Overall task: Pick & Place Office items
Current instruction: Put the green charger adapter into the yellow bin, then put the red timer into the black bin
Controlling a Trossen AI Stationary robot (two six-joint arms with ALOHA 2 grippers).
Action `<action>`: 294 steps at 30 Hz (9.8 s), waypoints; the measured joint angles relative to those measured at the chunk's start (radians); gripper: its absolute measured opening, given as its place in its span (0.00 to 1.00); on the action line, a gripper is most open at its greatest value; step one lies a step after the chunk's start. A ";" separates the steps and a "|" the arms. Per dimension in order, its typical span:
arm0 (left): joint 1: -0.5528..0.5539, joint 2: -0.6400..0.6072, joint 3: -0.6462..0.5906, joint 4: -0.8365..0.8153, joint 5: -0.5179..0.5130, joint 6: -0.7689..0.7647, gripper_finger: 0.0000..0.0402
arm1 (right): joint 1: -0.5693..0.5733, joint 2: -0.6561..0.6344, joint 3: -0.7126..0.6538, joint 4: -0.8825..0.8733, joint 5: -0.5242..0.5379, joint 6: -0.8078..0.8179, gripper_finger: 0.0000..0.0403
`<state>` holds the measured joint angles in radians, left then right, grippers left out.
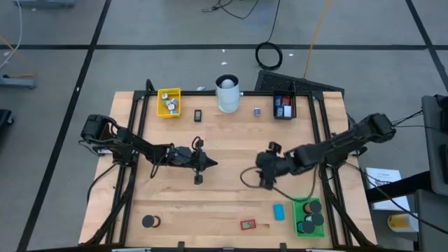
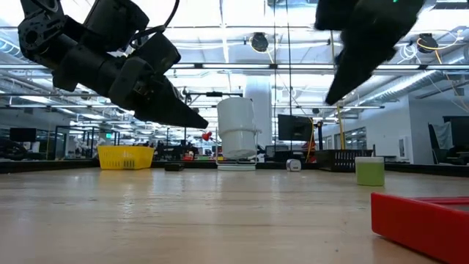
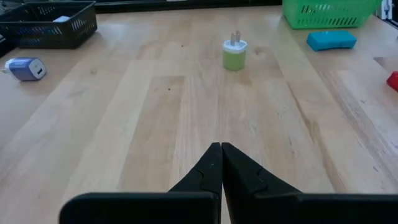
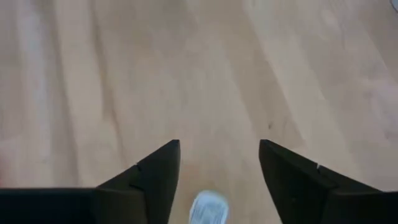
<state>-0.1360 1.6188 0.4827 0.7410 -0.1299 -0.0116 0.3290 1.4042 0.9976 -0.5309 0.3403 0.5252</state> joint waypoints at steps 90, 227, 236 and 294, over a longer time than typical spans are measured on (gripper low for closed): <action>0.294 -0.657 -0.467 -0.075 0.032 -0.015 0.02 | -0.283 0.661 0.679 0.053 -0.172 -0.609 0.58; 0.962 -0.609 -0.098 -0.831 -0.177 -0.066 0.57 | -0.294 0.019 -0.468 1.214 -0.155 -0.510 0.00; 0.878 -0.711 -0.099 -0.861 -0.014 0.002 0.32 | -0.295 0.019 -0.468 1.215 -0.077 -0.511 0.00; 0.341 -0.682 -0.421 -0.108 0.040 -0.018 0.07 | -0.412 0.019 -0.205 0.613 0.388 -0.142 0.05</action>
<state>0.2049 0.9367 0.0620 0.6334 -0.0898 -0.0297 -0.0834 1.4235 0.7929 0.0820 0.7283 0.3836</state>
